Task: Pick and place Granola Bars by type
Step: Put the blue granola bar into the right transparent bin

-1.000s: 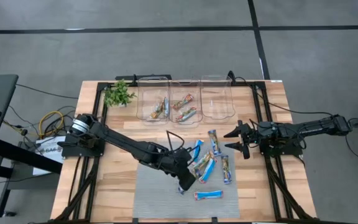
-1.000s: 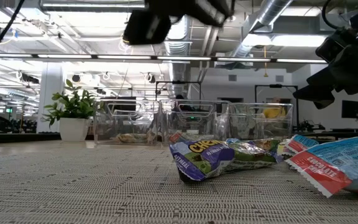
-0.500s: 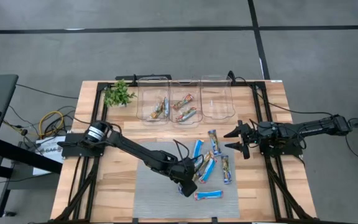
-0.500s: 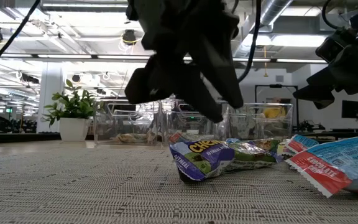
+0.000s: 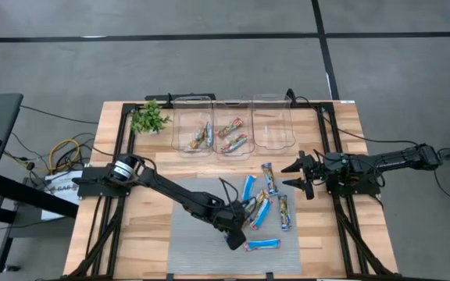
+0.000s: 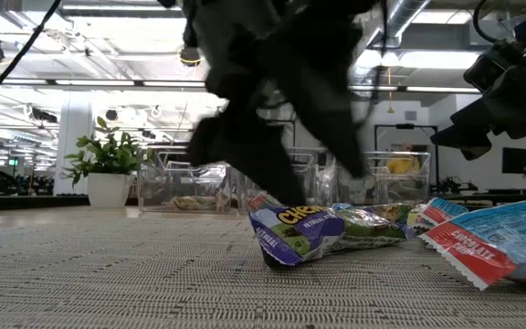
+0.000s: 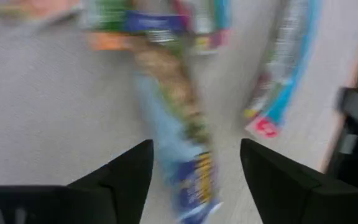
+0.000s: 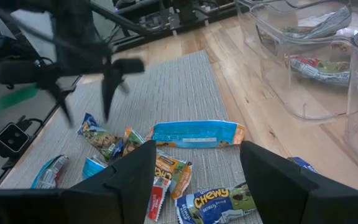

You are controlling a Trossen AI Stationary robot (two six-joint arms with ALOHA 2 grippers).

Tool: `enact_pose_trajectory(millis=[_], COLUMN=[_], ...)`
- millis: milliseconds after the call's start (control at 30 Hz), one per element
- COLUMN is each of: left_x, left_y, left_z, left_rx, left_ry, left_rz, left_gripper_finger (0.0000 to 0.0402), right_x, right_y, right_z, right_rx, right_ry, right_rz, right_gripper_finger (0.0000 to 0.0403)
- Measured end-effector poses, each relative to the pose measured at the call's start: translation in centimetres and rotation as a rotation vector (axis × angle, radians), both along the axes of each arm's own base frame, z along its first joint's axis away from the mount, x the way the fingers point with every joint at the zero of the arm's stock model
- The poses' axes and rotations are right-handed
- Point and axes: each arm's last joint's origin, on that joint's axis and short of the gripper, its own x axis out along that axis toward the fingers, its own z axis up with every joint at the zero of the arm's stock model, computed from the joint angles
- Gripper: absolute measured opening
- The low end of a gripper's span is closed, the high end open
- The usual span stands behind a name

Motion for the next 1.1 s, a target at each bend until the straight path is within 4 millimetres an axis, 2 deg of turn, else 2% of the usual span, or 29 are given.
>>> enact_pose_trajectory(millis=[200,467,600,933,1100], left_x=[0.5,0.6,0.7,0.6,0.7], left_y=[-0.4,-0.3,-0.1,0.0,-0.2], left_z=[-1.8,-2.3,-2.3,-2.5,-2.5], left_rx=[-0.022,0.05,0.06,0.044,-0.009], left_ry=[0.015,0.013,0.017,0.036,0.03], left_rz=[-0.018,0.05,0.062,0.066,0.046], left_gripper_finger=[0.0247,0.0225,0.0193,0.0086,0.0054], right_x=[0.0,0.0,0.0,0.0,0.0], right_y=[0.0,0.0,0.0,0.0,0.0], right_z=[0.0,-0.1,-0.1,-0.1,-0.1], right_rx=[0.0,-0.001,-0.001,-0.001,-0.001], right_ry=[-0.001,0.013,0.014,0.014,0.014], right_rz=[0.0,0.0,0.0,0.0,0.0], right_gripper_finger=[0.0225,0.0225,0.0225,0.0225,0.0225])
